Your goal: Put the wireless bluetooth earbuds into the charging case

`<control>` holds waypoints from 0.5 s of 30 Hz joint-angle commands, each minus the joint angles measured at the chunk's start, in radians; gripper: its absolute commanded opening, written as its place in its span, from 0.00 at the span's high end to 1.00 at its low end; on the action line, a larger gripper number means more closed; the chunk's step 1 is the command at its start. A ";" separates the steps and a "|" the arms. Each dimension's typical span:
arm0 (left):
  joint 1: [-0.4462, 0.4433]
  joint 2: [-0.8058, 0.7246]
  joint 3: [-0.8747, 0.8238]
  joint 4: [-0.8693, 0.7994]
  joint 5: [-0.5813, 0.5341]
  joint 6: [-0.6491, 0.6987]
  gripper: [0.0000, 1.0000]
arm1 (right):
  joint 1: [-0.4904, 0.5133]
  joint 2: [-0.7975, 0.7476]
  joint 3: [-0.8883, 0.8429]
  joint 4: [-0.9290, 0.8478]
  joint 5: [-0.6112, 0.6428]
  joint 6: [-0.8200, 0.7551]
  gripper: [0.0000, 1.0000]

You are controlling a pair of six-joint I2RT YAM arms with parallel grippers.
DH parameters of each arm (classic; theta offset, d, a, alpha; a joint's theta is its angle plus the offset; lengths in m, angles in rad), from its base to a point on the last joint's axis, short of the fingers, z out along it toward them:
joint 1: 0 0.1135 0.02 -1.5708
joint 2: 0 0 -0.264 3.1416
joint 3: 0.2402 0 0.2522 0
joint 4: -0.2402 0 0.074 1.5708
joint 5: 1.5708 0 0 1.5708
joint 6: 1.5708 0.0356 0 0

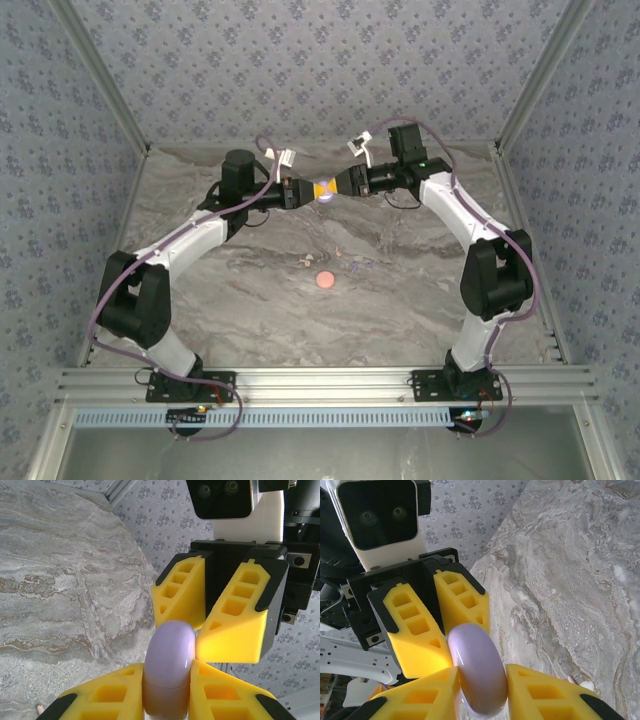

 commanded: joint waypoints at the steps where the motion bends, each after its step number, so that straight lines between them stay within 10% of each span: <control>1: -0.010 -0.022 0.038 0.030 0.015 0.013 0.79 | 0.015 0.010 0.045 -0.017 -0.054 -0.007 0.73; 15: -0.020 -0.020 0.031 0.030 0.023 0.009 0.66 | 0.006 -0.019 0.047 0.005 -0.049 0.017 0.73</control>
